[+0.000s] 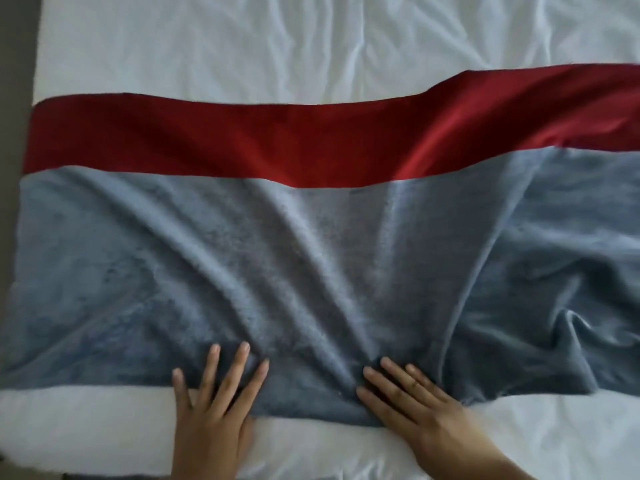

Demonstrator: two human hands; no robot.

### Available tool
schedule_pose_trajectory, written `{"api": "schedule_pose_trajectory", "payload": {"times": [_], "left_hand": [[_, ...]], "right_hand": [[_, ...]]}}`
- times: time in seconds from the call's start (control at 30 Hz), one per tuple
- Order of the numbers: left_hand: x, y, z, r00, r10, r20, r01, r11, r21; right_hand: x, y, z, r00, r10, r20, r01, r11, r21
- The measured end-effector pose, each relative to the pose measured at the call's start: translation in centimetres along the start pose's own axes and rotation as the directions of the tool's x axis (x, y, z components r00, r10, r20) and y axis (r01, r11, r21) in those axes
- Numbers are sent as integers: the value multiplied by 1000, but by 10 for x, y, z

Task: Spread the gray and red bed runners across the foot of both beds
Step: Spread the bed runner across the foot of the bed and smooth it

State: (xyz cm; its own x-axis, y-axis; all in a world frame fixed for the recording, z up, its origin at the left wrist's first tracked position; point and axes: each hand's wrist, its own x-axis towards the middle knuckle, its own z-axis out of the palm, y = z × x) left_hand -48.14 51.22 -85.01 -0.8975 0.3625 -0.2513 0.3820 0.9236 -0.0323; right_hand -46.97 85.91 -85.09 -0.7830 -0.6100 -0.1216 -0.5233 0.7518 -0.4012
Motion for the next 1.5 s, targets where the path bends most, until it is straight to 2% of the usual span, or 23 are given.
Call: {"api": "schedule_pose_trajectory", "payload": {"times": [0.1,0.17,0.23,0.27,0.4,0.53,0.6,0.87,0.97,1.07,1.13,1.2,1.33,1.43,1.5], "left_hand": [[5,-28,-7,999,15,-28,-14,999,44],[18,-66,-11,991,-128,-32,129,991,41],[29,-107,-14,964,-262,35,260,964,51],[33,-123,-15,962,-265,65,261,963,61],[40,-151,-7,989,-115,90,108,991,80],[42,-152,-2,994,-96,48,94,995,37],[41,-155,-1,996,-85,14,85,996,6],[8,-206,20,986,-33,-161,38,999,30],[-3,-233,25,975,-95,-203,102,995,23],[-13,-275,23,942,-247,-226,254,967,2],[-20,-304,20,917,-351,-187,341,936,-86],[-28,-331,15,915,-379,-139,354,919,-174],[-47,-374,13,914,-388,-121,368,916,-161],[-59,-370,25,898,-432,87,436,845,-310],[-64,-362,31,902,-394,179,431,792,-431]], "right_hand": [[15,10,-5,988,139,-66,-141,989,-33],[19,26,-11,972,228,-55,-231,971,-65],[21,37,-14,968,250,2,-249,964,-93],[23,37,-14,970,242,34,-237,966,-101],[44,9,-9,982,145,121,-140,989,-51],[95,-44,5,964,-105,246,91,994,66],[130,-70,15,941,-172,291,155,985,81],[267,-161,45,955,-116,272,112,993,31],[312,-199,55,962,-113,248,103,993,52],[354,-238,65,973,-100,207,95,995,37],[375,-260,71,976,-89,198,81,995,51],[391,-279,75,974,-116,195,99,991,95],[402,-299,88,947,-262,186,231,957,174],[399,-296,98,924,-286,252,269,958,99],[397,-289,101,921,-291,258,277,956,92]]}}
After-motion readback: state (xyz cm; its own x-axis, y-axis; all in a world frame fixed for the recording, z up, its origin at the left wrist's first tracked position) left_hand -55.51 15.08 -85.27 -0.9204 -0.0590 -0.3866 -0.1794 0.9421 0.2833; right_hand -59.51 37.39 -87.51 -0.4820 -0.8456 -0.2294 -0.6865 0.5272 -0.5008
